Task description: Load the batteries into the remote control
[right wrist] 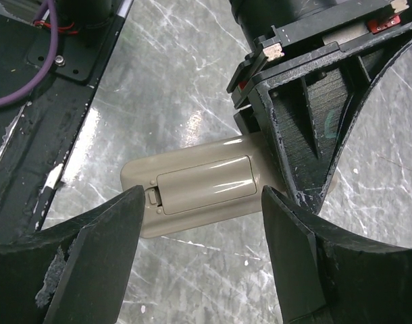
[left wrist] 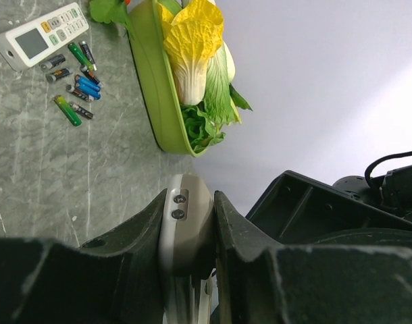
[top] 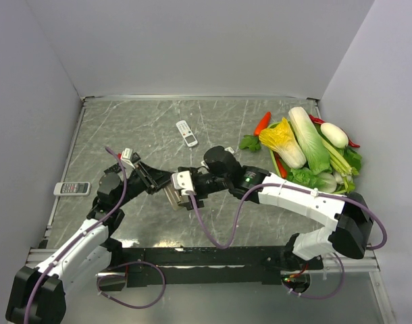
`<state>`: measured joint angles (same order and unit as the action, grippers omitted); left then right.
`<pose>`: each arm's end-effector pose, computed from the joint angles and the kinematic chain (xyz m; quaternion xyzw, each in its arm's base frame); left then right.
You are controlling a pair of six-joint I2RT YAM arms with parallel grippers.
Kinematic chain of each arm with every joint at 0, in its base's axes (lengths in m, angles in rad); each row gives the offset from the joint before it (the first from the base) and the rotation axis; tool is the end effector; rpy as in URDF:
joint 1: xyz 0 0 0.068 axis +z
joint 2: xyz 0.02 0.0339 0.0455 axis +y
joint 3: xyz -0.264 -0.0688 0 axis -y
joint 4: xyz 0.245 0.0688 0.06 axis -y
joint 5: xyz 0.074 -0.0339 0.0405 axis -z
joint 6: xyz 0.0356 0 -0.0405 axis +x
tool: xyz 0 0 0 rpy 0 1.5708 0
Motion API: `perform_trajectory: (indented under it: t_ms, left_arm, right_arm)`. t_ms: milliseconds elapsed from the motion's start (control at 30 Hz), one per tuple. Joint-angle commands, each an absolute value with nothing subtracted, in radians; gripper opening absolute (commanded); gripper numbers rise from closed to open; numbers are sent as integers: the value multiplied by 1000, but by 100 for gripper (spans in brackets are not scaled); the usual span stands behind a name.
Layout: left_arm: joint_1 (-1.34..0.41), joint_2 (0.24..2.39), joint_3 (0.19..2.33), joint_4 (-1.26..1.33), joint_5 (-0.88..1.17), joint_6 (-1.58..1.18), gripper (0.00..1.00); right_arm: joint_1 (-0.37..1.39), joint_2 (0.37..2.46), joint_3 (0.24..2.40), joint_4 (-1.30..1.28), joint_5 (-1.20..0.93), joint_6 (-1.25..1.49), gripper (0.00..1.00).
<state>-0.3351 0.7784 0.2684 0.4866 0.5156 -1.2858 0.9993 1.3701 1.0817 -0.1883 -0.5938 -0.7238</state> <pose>0.1643 -0.0758 0.2292 -0.1581 0.6965 -0.6153 0.3335 0.1516 0.2726 0.3125 -0.7189 0.4164 0.3158 0.4584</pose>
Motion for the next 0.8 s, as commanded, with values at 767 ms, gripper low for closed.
perform_trajectory:
  t_ms: [767]
  left_arm:
    - [-331, 779, 331, 515, 594, -1316, 1]
  right_arm:
    - [1081, 1396, 1066, -103, -308, -844, 57]
